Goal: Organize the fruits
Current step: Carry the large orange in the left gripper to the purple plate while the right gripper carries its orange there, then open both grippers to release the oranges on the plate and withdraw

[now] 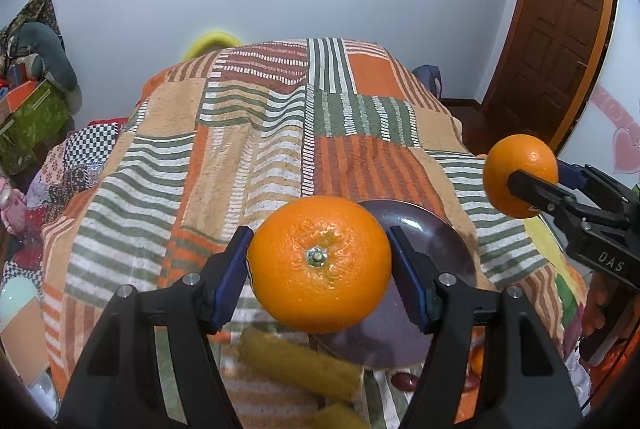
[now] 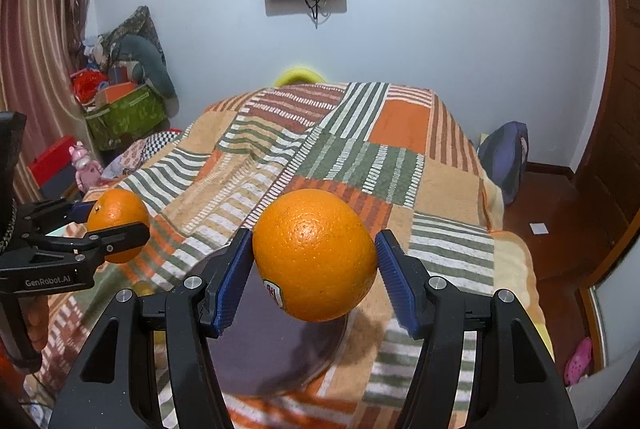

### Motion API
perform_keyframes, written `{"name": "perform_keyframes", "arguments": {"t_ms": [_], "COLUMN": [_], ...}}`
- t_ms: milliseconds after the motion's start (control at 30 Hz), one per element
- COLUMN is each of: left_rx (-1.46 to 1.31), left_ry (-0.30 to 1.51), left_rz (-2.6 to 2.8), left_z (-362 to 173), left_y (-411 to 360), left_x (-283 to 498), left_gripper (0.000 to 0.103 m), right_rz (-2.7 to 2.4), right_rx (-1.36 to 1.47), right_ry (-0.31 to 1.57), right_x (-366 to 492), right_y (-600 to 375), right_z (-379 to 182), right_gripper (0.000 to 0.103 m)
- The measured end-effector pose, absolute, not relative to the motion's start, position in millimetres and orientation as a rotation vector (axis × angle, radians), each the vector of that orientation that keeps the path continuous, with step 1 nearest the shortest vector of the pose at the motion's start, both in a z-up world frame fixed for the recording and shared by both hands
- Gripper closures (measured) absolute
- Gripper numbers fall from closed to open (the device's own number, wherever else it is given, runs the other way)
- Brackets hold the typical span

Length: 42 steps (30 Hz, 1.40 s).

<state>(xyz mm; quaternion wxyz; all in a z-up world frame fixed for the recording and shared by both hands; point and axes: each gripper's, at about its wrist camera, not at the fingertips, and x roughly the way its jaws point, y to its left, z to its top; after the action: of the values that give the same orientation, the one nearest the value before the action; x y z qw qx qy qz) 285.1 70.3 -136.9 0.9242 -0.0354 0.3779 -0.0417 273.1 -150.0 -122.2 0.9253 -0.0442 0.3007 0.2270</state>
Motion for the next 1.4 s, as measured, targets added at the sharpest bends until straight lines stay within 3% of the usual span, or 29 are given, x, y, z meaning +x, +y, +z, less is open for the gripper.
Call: {"name": "perform_keyframes", "arguments": {"t_ms": [633, 967, 1400], "left_rx": [-0.063, -0.060, -0.062], "left_ry": [0.957, 1.050, 1.021], "left_rz": [-0.162, -0.150, -0.157], "left_z": [-202.6, -229.1, -209.0], "left_y": [59.7, 58.4, 59.1], "left_x": [360.3, 373.8, 363.6], "left_gripper": [0.036, 0.036, 0.035], "right_rz": [0.503, 0.551, 0.569], "right_rx": [-0.322, -0.335, -0.311], "right_ry": [0.853, 0.890, 0.927], "right_x": [334.6, 337.7, 335.6], "right_y": [-104.3, -101.0, -102.7], "right_z": [-187.7, -194.0, -192.0], "right_gripper": [0.044, 0.044, 0.042]}}
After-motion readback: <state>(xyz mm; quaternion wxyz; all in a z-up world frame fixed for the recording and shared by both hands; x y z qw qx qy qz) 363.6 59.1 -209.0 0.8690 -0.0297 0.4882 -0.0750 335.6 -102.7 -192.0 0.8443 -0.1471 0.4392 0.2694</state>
